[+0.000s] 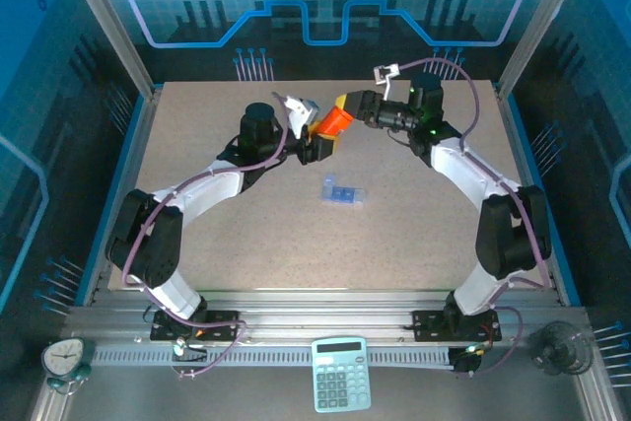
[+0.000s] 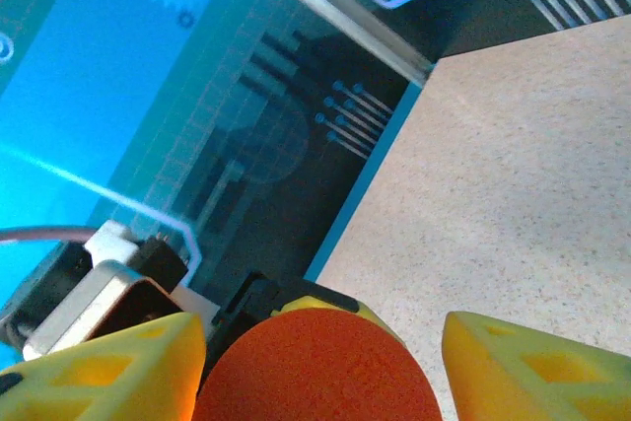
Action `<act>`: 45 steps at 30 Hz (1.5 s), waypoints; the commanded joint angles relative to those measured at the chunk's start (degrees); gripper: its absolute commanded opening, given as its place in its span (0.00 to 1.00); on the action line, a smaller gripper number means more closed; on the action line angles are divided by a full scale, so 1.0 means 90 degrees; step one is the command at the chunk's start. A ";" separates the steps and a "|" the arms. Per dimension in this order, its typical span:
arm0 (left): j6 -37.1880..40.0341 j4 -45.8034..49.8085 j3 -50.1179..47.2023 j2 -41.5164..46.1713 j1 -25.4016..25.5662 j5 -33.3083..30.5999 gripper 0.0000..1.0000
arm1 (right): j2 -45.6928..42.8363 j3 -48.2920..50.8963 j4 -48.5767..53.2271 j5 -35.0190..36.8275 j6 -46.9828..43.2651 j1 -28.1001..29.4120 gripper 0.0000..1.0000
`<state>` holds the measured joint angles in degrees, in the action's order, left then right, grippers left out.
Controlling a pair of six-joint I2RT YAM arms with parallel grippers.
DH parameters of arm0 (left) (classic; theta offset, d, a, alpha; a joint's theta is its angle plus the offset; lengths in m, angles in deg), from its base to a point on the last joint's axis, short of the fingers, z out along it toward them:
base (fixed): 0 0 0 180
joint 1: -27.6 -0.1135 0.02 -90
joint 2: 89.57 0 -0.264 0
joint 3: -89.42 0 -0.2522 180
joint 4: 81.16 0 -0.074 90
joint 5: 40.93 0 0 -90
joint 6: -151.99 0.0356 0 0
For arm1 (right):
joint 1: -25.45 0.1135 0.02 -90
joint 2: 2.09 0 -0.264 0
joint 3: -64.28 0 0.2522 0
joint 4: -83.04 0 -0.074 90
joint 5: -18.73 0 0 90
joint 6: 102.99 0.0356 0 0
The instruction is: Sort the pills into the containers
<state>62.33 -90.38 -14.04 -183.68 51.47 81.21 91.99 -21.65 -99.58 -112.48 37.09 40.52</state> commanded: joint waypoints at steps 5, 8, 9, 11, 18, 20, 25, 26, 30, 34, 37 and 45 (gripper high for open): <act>0.1064 0.0353 -0.0033 0.0368 0.0272 -0.1254 0.00 | -0.1408 0.0731 0.1419 0.2744 0.1133 -0.0094 0.71; 0.1317 0.0405 -0.0047 0.0358 0.0369 -0.1569 0.00 | -0.1508 0.0767 0.1536 0.2814 0.1181 -0.0072 0.74; 0.1363 0.0403 -0.0046 0.0340 0.0393 -0.1621 0.00 | -0.1491 0.0729 0.1586 0.2802 0.1147 -0.0049 0.75; 0.1394 0.0377 -0.0042 0.0307 0.0430 -0.1657 0.00 | -0.1446 0.0623 0.1731 0.2766 0.1097 0.0000 0.78; 0.1490 0.0371 -0.0033 0.0224 0.0549 -0.1696 0.00 | -0.1104 0.0253 0.1914 0.2683 0.0917 0.0318 0.83; 0.1519 0.0392 -0.0025 0.0216 0.0581 -0.1718 0.00 | -0.1014 0.0154 0.1946 0.2675 0.0865 0.0411 0.84; 0.1543 0.0408 -0.0023 0.0223 0.0596 -0.1743 0.00 | -0.0848 0.0059 0.1898 0.2634 0.0871 0.0544 0.83; 0.1549 0.0406 -0.0023 0.0221 0.0596 -0.1740 0.00 | -0.0827 0.0049 0.1891 0.2637 0.0871 0.0570 0.82; 0.1530 0.0397 -0.0023 0.0192 0.0608 -0.1735 0.00 | -0.0796 0.0059 0.1879 0.2597 0.0861 0.0611 0.74; 0.1513 0.0382 -0.0044 0.0173 0.0615 -0.1749 0.00 | -0.0777 0.0103 0.1841 0.2479 0.0851 0.0616 0.54; 0.1454 0.0357 -0.0033 0.0139 0.0612 -0.1773 0.00 | -0.0711 0.0113 0.1812 0.2290 0.0790 0.0620 0.45; 0.0732 0.0265 -0.0033 0.0258 0.0319 -0.0613 0.00 | -0.0226 -0.0089 0.0874 0.0606 -0.0989 0.0187 0.41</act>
<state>72.25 -85.40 -14.38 -182.67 55.28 67.25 88.12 -21.34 -86.03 -97.51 37.97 43.73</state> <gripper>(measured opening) 0.530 0.474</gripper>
